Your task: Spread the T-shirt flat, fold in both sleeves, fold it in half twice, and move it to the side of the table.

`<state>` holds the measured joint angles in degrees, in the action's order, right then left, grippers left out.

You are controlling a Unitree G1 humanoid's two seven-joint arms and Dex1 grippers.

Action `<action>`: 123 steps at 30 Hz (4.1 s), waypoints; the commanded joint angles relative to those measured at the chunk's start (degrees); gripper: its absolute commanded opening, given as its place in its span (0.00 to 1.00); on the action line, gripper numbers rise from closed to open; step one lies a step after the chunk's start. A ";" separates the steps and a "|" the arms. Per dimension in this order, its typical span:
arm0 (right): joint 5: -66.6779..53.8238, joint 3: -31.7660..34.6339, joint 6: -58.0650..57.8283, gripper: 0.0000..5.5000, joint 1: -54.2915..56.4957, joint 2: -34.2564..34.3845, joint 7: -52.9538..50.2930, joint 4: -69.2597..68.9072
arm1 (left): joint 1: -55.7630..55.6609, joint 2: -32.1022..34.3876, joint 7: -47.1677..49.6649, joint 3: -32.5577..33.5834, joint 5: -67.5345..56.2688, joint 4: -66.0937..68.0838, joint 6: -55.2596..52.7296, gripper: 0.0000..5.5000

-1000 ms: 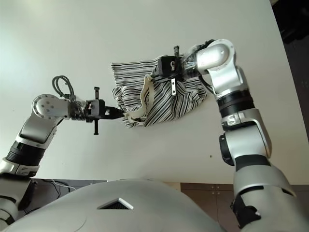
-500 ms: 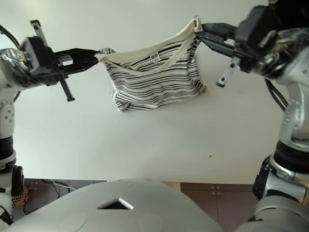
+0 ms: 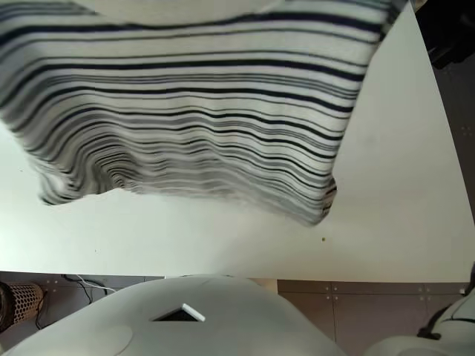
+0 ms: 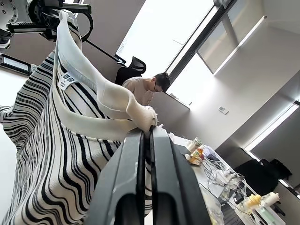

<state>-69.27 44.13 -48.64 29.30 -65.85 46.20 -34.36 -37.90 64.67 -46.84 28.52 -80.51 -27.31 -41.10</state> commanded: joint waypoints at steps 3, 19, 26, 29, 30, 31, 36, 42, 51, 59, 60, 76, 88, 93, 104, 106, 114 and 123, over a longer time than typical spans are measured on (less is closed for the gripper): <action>-10.60 5.86 -3.19 0.02 2.44 -8.47 -1.64 4.35 | -4.52 8.87 2.76 4.62 -15.26 6.26 -7.43 0.02; 12.39 -2.19 -1.20 0.02 -29.12 2.67 0.38 -9.96 | 29.21 -0.81 -6.43 -2.56 23.63 -14.78 0.73 0.02; 42.71 -35.49 19.61 0.02 -21.15 10.72 -5.34 6.68 | 25.30 -8.09 -9.81 -27.36 52.16 -3.47 21.69 0.02; 49.75 -44.77 23.92 0.02 -14.48 16.23 -5.61 14.32 | 18.72 -12.31 -13.73 -35.48 60.10 6.83 29.25 0.02; 51.75 -47.51 24.81 0.02 -12.20 18.32 -5.71 16.83 | 15.97 -14.29 -14.57 -37.97 62.88 11.02 32.01 0.02; 53.48 -49.78 25.54 0.02 -10.05 20.42 -6.03 19.45 | 13.50 -16.52 -14.83 -40.00 65.06 14.92 33.95 0.02; 63.98 -58.13 31.69 0.02 -0.98 29.78 -8.77 38.46 | 5.89 -26.12 -11.51 -46.64 76.84 36.18 45.52 0.02; 73.90 -61.06 41.03 0.02 6.11 35.35 -13.20 63.07 | -3.79 -34.32 -3.72 -50.81 89.31 65.57 59.22 0.02; 80.75 -60.77 54.42 0.02 21.39 45.12 -21.61 91.85 | -17.99 -43.50 20.72 -53.88 103.50 93.31 70.16 0.02; 85.43 -61.65 58.49 0.08 25.54 49.66 -26.97 105.20 | -18.44 -47.97 28.97 -55.81 109.31 101.46 69.72 0.06; 85.78 -61.59 59.02 0.11 25.19 49.90 -27.54 105.49 | -17.86 -48.24 29.42 -55.70 109.29 101.53 69.88 0.07; 50.53 -45.59 34.14 0.20 -30.82 26.31 -3.60 14.78 | 27.32 -22.65 9.10 -43.98 80.63 34.52 68.54 0.19; 38.17 -38.13 22.14 0.20 -42.15 14.86 3.76 -6.08 | 37.59 -18.47 7.91 -46.84 95.33 32.97 66.57 0.19; 37.95 -37.18 20.92 0.20 -43.94 14.62 4.16 -7.51 | 36.81 -21.93 3.72 -41.71 80.52 26.83 59.92 0.19; 41.59 -39.28 22.24 0.20 -41.02 16.00 2.91 -4.87 | 28.29 -29.37 8.84 -41.75 83.23 29.48 52.56 0.19; 43.12 -40.93 22.76 0.20 -39.75 16.19 2.77 -4.26 | 25.90 -31.33 11.81 -43.43 88.13 34.32 53.92 0.19; 45.63 -42.61 24.33 0.20 -37.47 16.71 2.67 -2.47 | 27.39 -28.71 12.95 -50.67 101.30 45.09 60.67 0.19; 45.37 -40.77 24.27 0.20 -38.94 16.67 2.41 -2.53 | 23.79 -23.27 11.86 -53.50 107.52 57.77 64.19 0.19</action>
<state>-24.38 2.04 -24.83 -9.27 -49.02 48.88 -36.96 -16.12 38.62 -32.22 -22.93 23.76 25.94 24.02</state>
